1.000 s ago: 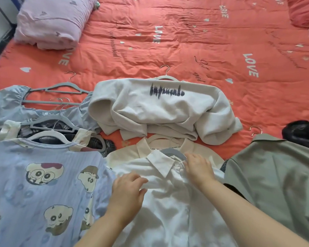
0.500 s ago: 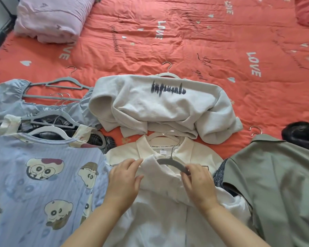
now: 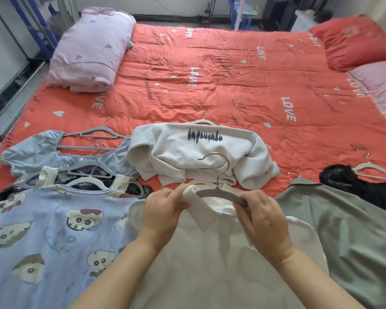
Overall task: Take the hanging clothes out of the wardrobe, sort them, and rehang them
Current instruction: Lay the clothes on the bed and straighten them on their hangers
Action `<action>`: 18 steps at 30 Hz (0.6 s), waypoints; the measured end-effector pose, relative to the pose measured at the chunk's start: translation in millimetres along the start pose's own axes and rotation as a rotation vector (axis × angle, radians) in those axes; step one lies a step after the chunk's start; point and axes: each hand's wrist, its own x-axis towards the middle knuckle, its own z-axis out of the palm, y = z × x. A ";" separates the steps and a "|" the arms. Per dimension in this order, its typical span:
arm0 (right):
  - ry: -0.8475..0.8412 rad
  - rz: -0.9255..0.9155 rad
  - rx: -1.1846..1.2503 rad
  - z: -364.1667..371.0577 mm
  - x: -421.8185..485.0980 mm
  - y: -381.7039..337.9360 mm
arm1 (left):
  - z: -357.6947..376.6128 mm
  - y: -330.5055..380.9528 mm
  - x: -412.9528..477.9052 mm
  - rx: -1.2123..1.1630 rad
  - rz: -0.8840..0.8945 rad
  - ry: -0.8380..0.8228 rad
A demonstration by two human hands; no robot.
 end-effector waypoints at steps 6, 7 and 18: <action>0.044 -0.035 0.043 -59.2 8.8 -43.2 | -72.4 45.2 -11.4 -0.186 -0.012 0.044; 0.059 -0.044 0.032 -68.6 7.3 -51.9 | -84.8 50.7 -15.9 -0.205 -0.040 0.048; 0.079 -0.121 -0.261 -128.9 -58.5 -171.5 | -235.2 57.2 -96.9 -0.270 -0.105 0.106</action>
